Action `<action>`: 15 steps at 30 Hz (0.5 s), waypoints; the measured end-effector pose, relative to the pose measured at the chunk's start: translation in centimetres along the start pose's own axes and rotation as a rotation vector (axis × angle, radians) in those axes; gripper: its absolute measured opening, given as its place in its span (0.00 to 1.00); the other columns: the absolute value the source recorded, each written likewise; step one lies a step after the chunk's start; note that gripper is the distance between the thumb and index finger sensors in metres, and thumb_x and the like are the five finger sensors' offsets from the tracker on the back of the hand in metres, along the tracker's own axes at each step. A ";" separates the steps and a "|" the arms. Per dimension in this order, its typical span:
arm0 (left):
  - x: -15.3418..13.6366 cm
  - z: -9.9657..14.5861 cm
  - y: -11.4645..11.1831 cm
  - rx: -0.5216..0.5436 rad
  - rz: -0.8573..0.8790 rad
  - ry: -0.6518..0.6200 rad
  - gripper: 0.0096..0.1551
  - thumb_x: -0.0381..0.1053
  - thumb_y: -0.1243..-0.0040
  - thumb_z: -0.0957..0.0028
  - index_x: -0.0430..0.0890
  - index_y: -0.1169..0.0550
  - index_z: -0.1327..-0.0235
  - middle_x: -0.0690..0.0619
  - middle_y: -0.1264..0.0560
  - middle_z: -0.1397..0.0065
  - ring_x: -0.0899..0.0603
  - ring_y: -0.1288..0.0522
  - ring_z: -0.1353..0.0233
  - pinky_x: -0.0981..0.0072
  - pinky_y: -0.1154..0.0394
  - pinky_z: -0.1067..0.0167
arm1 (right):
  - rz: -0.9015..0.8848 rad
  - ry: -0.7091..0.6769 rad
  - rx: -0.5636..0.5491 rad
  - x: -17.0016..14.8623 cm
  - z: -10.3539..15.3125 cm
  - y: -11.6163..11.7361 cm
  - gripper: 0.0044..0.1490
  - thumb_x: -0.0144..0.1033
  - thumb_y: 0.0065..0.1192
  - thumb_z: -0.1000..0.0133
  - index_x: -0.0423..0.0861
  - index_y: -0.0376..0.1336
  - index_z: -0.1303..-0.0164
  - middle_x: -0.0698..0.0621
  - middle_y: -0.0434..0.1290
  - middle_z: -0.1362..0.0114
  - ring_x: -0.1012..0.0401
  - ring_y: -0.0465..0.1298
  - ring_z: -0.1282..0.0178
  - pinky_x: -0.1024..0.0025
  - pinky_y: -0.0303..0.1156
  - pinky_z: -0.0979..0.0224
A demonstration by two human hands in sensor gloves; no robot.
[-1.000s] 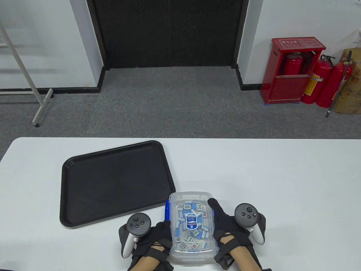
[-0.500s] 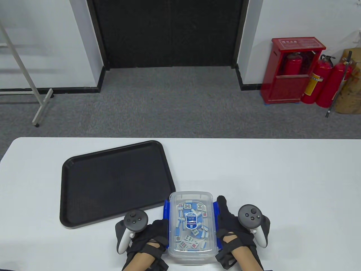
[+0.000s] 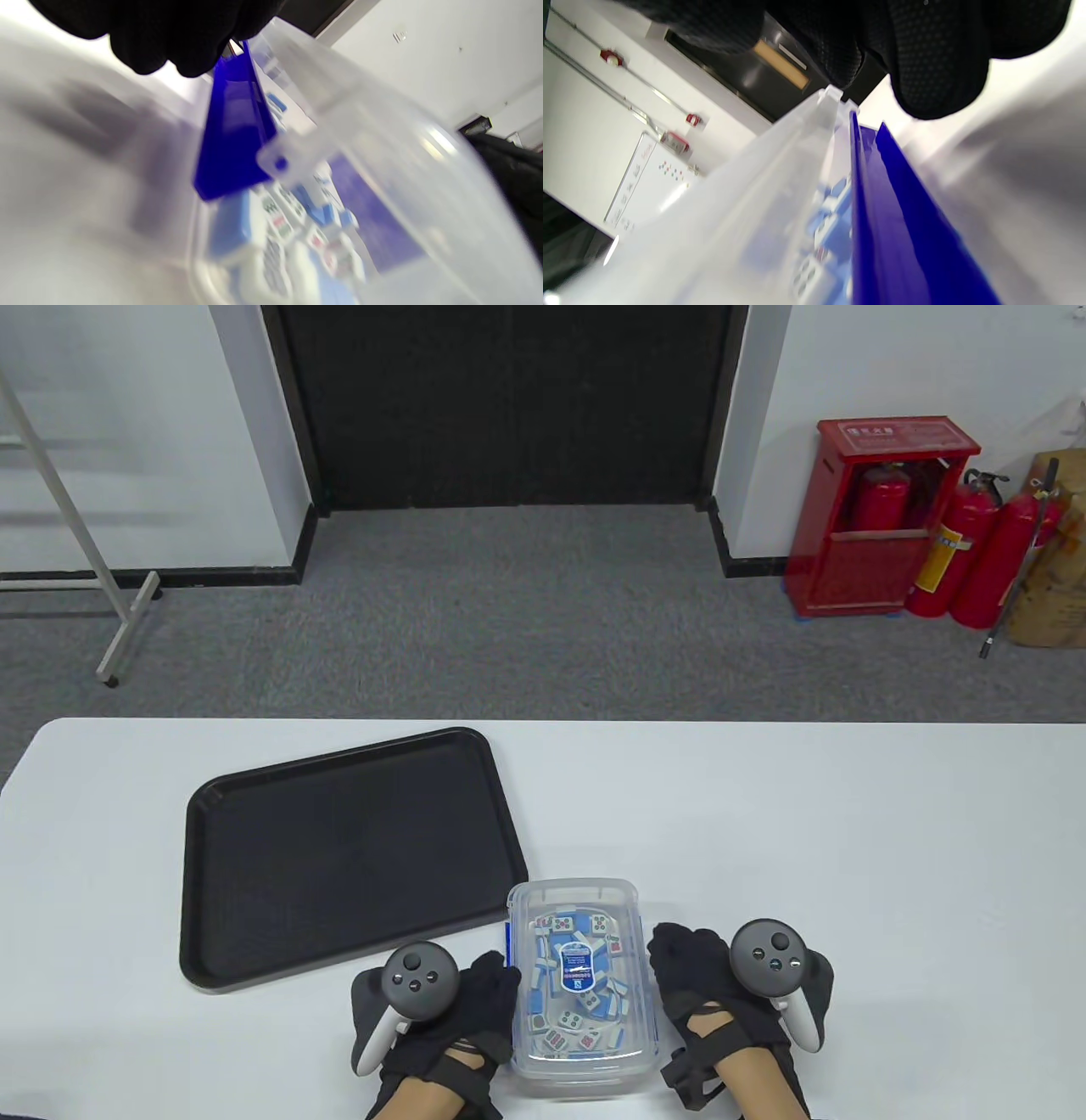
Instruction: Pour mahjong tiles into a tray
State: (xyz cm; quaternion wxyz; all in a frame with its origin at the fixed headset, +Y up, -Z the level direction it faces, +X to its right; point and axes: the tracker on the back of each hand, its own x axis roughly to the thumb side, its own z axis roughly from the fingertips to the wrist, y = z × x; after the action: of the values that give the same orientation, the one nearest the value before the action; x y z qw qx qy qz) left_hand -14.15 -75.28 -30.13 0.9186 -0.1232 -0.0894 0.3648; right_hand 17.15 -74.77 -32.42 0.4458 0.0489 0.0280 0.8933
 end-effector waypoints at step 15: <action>0.1 0.1 -1.3 -0.120 -0.027 0.035 0.45 0.63 0.55 0.42 0.30 0.37 0.28 0.25 0.33 0.31 0.18 0.34 0.35 0.30 0.34 0.45 | 0.107 0.064 0.142 0.6 0.2 2.2 0.48 0.55 0.55 0.47 0.26 0.60 0.35 0.21 0.63 0.39 0.39 0.75 0.53 0.33 0.66 0.44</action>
State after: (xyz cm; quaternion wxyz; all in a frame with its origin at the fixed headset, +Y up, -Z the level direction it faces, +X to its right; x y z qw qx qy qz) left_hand -13.23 -76.13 -29.60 0.9158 -0.1832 -0.0966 0.3441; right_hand 15.07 -75.65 -31.97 0.3916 0.0532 0.1028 0.9128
